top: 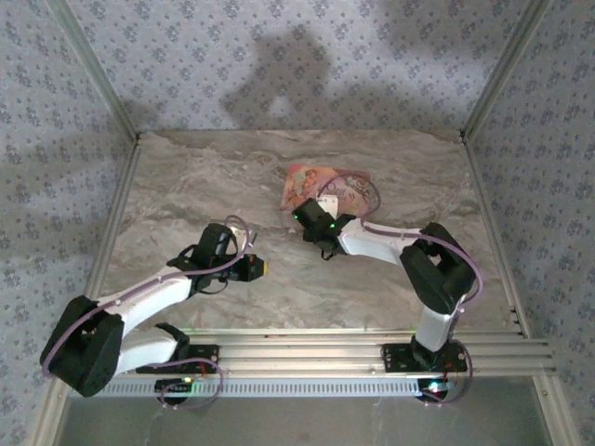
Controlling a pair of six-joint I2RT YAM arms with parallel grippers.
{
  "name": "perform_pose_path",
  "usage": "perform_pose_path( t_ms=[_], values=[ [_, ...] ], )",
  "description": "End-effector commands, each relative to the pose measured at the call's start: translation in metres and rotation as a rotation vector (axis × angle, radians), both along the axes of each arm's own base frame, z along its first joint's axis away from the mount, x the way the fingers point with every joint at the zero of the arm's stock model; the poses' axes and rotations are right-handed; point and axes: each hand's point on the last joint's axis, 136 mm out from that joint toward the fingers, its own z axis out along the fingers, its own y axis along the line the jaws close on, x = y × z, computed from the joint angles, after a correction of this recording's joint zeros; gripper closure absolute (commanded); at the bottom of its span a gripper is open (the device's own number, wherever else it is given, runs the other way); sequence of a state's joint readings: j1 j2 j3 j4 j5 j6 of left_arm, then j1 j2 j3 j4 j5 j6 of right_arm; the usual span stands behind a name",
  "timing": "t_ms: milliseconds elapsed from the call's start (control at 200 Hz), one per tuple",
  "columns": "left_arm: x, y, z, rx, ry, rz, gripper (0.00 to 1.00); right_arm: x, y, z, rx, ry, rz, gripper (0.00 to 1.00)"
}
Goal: Unlock the padlock with the key
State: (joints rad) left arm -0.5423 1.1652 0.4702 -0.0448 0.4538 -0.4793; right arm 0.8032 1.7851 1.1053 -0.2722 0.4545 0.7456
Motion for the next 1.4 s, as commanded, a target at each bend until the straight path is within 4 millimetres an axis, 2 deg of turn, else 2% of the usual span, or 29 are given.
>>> perform_pose_path(
  t_ms=[0,185,350,550,1114,1234,1399],
  values=[
    [0.004,-0.01,0.013,-0.054,-0.046,-0.04,1.0,0.005,-0.005,0.002,-0.051,-0.034,-0.064,0.45],
    [-0.004,-0.013,0.008,-0.061,-0.021,-0.08,1.0,0.002,-0.013,-0.009,-0.07,-0.02,-0.108,0.48],
    [-0.009,-0.011,0.006,-0.05,-0.024,-0.103,1.0,0.0,-0.017,-0.009,-0.074,-0.023,-0.096,0.5],
    [-0.008,-0.011,0.009,-0.053,-0.039,-0.104,1.0,0.005,-0.015,-0.006,-0.071,-0.023,-0.091,0.5],
    [-0.006,-0.012,0.007,-0.047,-0.04,-0.11,1.0,0.022,-0.011,-0.019,-0.066,-0.006,-0.101,0.51],
    [-0.006,-0.012,0.006,-0.044,-0.04,-0.115,1.0,0.024,-0.011,-0.021,-0.072,-0.008,-0.093,0.57],
    [-0.007,-0.012,0.007,-0.04,-0.042,-0.125,1.0,0.029,0.001,-0.019,-0.047,-0.015,-0.027,0.76]
  ],
)
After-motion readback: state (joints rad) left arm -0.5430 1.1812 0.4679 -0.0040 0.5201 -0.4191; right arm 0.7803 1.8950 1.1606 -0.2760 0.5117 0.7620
